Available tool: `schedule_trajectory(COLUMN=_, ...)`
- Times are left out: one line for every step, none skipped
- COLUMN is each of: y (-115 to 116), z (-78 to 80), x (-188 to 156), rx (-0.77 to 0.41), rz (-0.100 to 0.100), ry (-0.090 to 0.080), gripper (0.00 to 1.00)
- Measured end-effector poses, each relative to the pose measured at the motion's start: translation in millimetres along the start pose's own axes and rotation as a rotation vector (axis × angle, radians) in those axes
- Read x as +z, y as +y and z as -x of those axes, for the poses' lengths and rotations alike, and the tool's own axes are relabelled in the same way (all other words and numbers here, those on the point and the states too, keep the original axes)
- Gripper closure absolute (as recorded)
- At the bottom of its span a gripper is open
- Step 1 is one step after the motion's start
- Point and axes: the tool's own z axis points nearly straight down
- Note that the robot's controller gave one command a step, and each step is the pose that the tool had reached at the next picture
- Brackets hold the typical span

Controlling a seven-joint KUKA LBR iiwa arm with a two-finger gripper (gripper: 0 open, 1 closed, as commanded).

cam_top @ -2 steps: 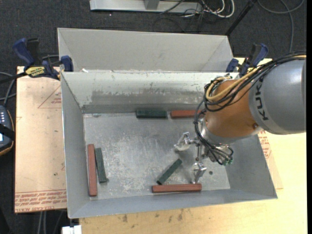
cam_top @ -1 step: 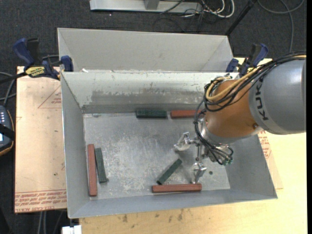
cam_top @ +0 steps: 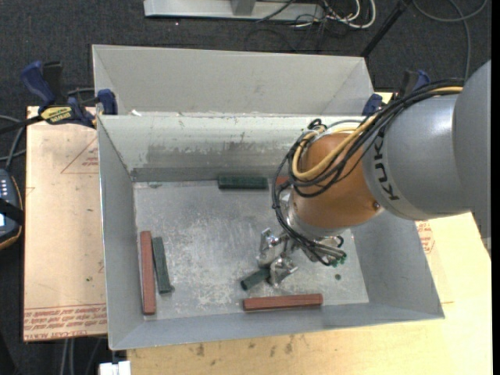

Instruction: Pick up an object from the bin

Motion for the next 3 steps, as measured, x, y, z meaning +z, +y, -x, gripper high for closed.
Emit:
schedule_trajectory(y=0.0, z=0.0, x=0.0, rx=-0.001, rz=0.0, ry=0.0, gripper=1.0)
schedule_trajectory(y=-10.8, z=1.8, x=-37.3, rx=0.016, rz=0.011, ry=0.02, gripper=1.0)
schedule_trajectory(y=-11.0, z=14.8, x=-142.4, rx=0.09, rz=0.01, ry=0.019, gripper=0.0)
